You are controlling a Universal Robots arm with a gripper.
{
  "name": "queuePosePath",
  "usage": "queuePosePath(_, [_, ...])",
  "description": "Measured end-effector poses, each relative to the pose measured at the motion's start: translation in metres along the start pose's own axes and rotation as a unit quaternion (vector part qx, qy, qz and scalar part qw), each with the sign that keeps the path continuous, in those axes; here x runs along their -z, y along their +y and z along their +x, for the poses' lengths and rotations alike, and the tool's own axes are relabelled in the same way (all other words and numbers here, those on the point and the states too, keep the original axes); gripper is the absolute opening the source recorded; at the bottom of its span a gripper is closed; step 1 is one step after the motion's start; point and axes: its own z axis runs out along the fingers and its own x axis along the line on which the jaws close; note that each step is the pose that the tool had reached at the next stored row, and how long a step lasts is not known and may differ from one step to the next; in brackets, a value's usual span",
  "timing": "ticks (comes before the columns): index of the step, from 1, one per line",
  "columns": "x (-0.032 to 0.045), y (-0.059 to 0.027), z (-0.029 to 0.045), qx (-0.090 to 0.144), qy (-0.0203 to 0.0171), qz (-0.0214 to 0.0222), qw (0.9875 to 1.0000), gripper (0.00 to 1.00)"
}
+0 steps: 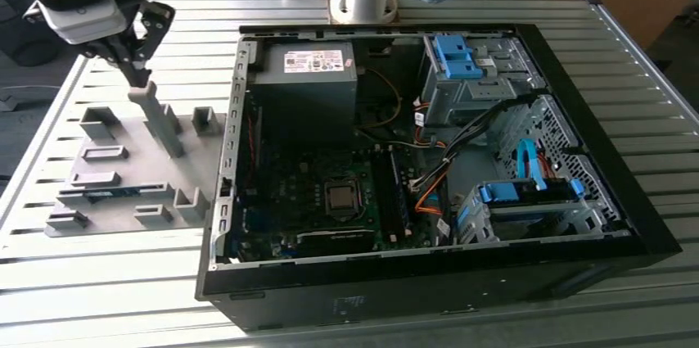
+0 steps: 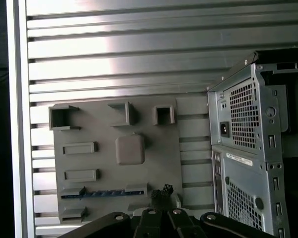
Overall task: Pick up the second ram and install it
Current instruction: 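Reach for the second ram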
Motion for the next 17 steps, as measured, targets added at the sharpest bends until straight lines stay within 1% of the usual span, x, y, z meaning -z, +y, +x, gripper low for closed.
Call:
queuePosePath(7, [-0.0048, -0.0096, 0.013, 0.0, 0.0013, 0.0001, 1.0, 0.11])
queuePosePath(9, [-0.006, -0.0112, 0.0199, 0.0, 0.0014, 0.0002, 1.0, 0.11])
queuePosePath(17, [-0.0105, -0.0166, 0.052, 0.0, 0.0016, 0.0001, 1.0, 0.11])
